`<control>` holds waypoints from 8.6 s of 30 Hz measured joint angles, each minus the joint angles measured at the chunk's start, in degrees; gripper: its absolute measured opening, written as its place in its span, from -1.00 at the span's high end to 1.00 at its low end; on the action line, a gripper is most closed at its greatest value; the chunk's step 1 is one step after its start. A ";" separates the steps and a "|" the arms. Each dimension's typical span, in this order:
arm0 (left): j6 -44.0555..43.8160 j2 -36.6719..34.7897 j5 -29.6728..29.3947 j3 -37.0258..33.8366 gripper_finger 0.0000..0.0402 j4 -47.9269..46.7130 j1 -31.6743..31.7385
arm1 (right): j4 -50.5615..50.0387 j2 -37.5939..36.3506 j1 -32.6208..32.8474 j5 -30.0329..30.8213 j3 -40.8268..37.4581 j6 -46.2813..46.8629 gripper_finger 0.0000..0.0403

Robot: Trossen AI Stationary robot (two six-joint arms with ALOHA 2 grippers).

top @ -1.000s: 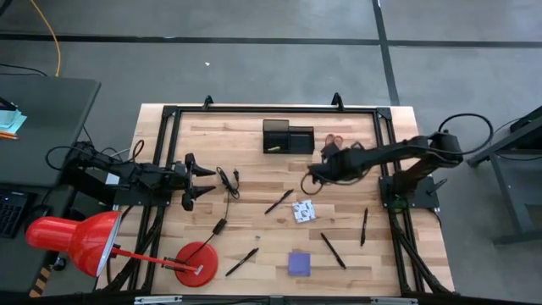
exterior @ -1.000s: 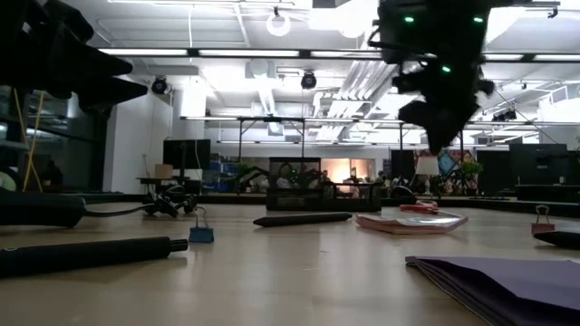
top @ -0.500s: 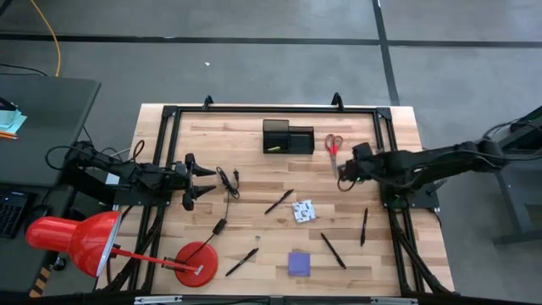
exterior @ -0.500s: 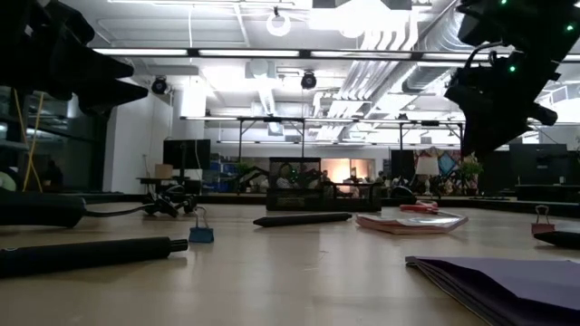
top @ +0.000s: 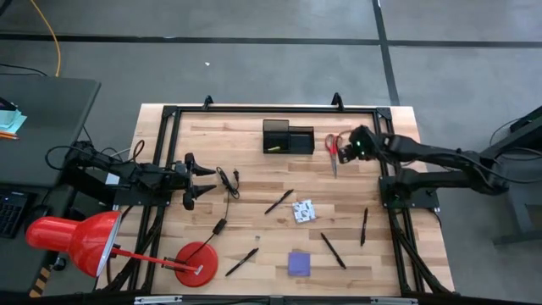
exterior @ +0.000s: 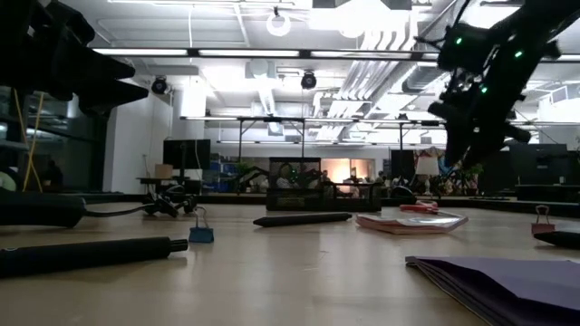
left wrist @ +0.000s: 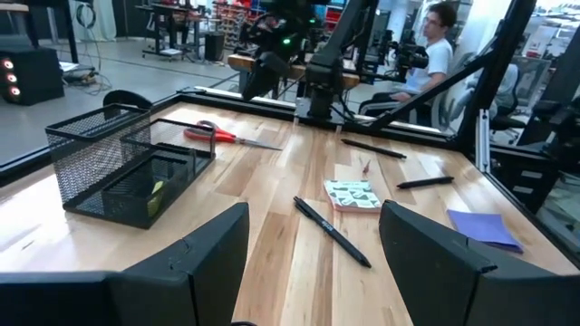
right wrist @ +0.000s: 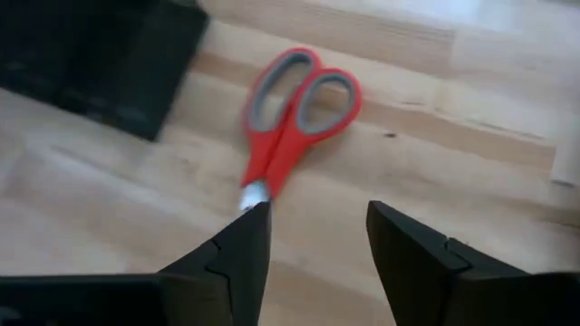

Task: Pick and place office supplies into organizer
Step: Put the red scissors into the mesh desk organizer, then put the bottom right black pen into the mesh desk organizer

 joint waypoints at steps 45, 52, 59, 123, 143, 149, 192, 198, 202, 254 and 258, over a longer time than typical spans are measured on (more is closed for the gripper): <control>-0.06 0.00 0.66 0.04 -0.16 -0.02 -0.02 | 12.84 31.90 -19.26 -11.39 9.22 -17.04 0.04; -0.04 0.00 0.66 0.04 -0.16 -0.02 -0.02 | 13.77 33.39 -18.87 -11.16 9.38 -17.03 0.09; -0.02 0.00 0.66 0.04 -0.16 -0.04 0.00 | 13.60 33.39 -18.94 -11.07 9.35 -17.17 0.34; -0.02 0.02 0.56 0.04 -0.16 -0.02 0.00 | 46.79 8.61 11.87 18.94 9.25 -37.83 0.97; -0.02 0.02 0.44 0.04 -0.16 -0.02 -0.02 | 84.64 29.39 9.59 17.13 12.41 -56.24 0.97; -0.02 0.02 0.44 0.04 -0.16 -0.02 -0.01 | 84.30 36.29 9.21 14.67 20.70 -59.24 0.97; -0.20 0.04 3.07 0.04 -0.16 -0.11 -0.01 | 85.66 55.03 3.42 4.62 24.41 -60.81 0.97; -0.20 0.04 3.06 0.04 -0.16 -0.11 -0.02 | 91.32 59.18 3.47 5.30 24.79 -61.37 0.98; -0.20 0.06 3.08 0.04 -0.16 -0.11 -0.01 | 91.76 59.66 3.48 5.81 24.81 -61.07 0.98; -1.70 4.76 0.33 0.04 -0.16 0.09 -0.02 | 50.44 29.10 29.90 6.78 24.55 -57.08 0.19; -1.70 4.76 -0.04 0.04 -0.16 0.22 0.00 | 39.00 26.23 30.28 -1.94 24.55 -53.36 0.22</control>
